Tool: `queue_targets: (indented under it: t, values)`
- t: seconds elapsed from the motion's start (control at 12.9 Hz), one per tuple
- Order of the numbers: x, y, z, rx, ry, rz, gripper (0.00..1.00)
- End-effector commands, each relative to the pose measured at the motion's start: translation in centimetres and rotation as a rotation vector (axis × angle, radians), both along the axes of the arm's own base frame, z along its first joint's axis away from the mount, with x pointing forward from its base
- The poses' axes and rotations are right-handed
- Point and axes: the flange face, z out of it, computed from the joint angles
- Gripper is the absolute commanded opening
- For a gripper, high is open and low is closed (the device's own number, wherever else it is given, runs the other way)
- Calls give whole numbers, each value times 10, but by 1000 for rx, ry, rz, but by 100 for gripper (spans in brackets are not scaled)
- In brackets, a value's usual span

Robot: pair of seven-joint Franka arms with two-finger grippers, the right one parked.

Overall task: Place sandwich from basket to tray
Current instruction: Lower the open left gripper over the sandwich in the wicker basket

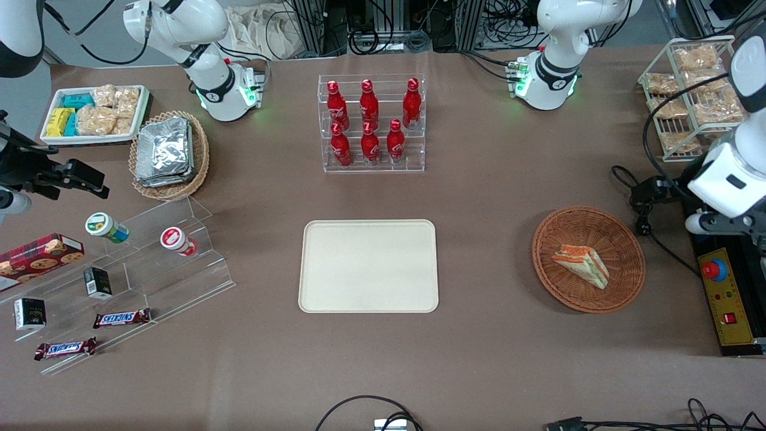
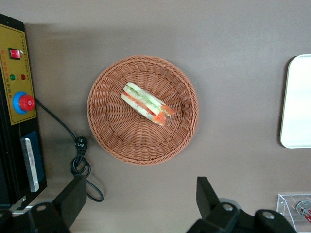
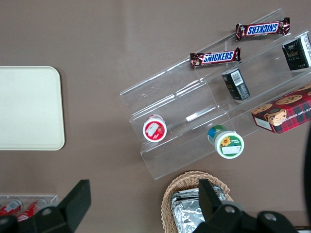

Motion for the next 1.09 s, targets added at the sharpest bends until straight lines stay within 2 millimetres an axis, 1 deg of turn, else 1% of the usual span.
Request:
queue_targets:
  t: [0.0,0.08,0.16,0.31,0.47,0.54,0.7,0.85,0.93,1.01]
  values:
    - [5,-5,4,6,14,75,100]
    - [6,-5,6,7,9,108,100]
    - [10,-1,-5,9,27,124,100]
    - [14,6,-29,19,58,218,100]
    - [15,3,-62,30,45,344,100]
    - [14,1,-84,32,34,402,100]
    - [13,-2,-128,34,5,569,100]
    - [8,-5,-171,31,-19,731,100]
    - [6,-5,-194,29,-16,778,100]
    - [6,1,-208,28,-12,813,100]
